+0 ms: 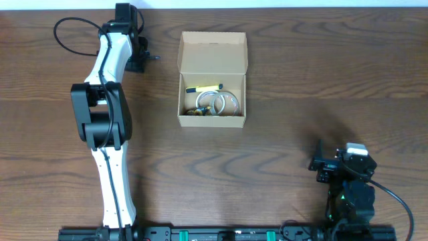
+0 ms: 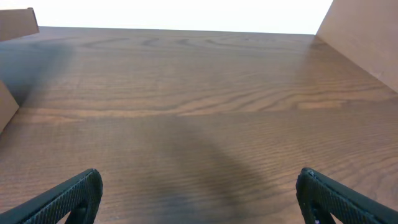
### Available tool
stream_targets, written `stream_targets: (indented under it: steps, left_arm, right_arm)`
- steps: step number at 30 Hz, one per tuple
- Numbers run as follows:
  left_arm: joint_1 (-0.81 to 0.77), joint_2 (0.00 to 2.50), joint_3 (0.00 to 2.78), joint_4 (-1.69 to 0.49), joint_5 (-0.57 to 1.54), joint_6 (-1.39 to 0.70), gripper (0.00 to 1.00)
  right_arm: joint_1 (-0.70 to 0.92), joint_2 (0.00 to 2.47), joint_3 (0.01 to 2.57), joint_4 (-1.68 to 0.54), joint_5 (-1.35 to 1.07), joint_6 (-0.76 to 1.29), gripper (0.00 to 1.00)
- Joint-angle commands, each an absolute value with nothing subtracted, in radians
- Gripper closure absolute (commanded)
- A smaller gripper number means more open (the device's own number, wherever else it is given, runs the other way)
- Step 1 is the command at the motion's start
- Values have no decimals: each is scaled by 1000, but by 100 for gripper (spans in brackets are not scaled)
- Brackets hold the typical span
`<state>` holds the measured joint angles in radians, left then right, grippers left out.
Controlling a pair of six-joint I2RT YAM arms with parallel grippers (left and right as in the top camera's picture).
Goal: Pack container
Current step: 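Move the left gripper to the clear pen and grasp it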
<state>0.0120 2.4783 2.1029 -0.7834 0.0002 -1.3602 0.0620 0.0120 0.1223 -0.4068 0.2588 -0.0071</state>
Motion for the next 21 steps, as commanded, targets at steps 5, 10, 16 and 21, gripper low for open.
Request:
stream_targets:
  steps: [5, 10, 16, 21]
  left_arm:
    - [17, 2547, 2113, -783, 3, -1346, 50]
    - [17, 2547, 2113, -780, -4, -1345, 60]
    - [17, 2547, 2113, -781, -10, -1338, 67]
    - [17, 2547, 2112, -786, -9, -1338, 84]
  right_arm:
    - [56, 7, 119, -408, 261, 11, 1]
    - [56, 7, 119, -408, 261, 10, 1]
    - [56, 7, 119, -408, 262, 11, 1]
    - [56, 7, 119, -408, 261, 11, 1]
